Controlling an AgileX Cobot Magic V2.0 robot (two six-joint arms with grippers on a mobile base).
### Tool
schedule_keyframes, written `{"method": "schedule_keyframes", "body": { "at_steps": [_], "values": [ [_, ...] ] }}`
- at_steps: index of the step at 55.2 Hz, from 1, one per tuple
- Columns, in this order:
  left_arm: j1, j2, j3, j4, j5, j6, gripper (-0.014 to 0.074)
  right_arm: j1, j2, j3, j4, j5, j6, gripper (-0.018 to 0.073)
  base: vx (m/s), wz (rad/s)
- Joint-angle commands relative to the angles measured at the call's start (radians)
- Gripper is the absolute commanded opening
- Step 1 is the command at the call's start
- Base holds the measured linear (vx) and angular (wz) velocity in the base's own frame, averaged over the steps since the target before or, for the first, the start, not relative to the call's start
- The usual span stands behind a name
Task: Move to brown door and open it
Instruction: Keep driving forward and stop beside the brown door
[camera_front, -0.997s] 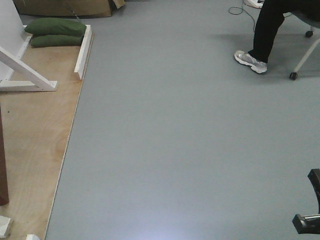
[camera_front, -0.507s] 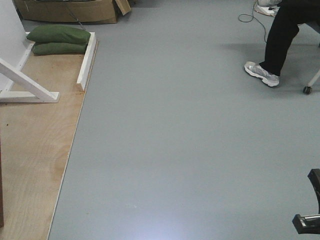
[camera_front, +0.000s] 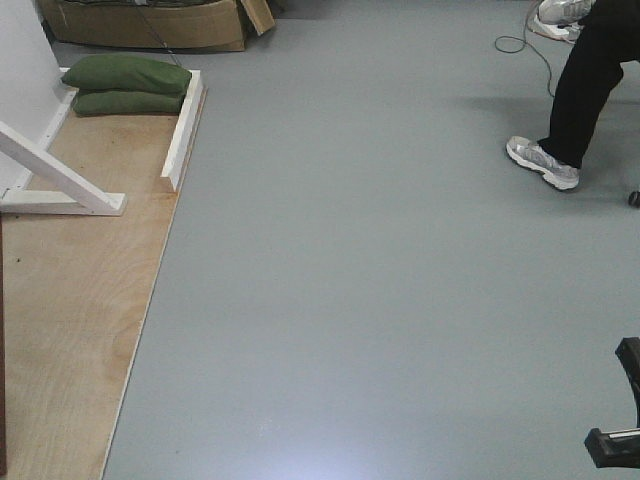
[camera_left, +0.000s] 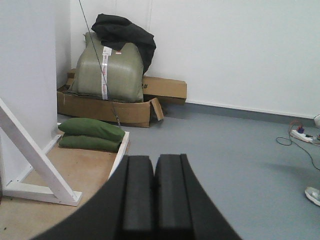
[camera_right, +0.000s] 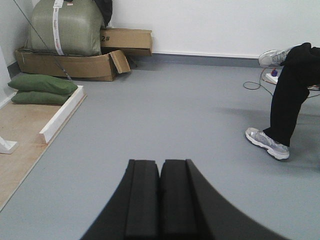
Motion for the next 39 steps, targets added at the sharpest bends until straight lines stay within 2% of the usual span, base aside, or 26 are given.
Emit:
{"method": "schedule_keyframes", "body": {
  "at_steps": [1, 39],
  "values": [
    [-0.005, -0.015, -0.018, 0.001, -0.078, -0.011, -0.0003, 0.0, -0.016, 0.005, -0.007, -0.082, -0.006, 0.0, 0.09, 0.03],
    [-0.005, -0.014, -0.023, 0.001, -0.075, -0.011, -0.0003, 0.0, -0.014, 0.005, -0.007, -0.082, -0.006, 0.0, 0.04, 0.02]
  ]
}}
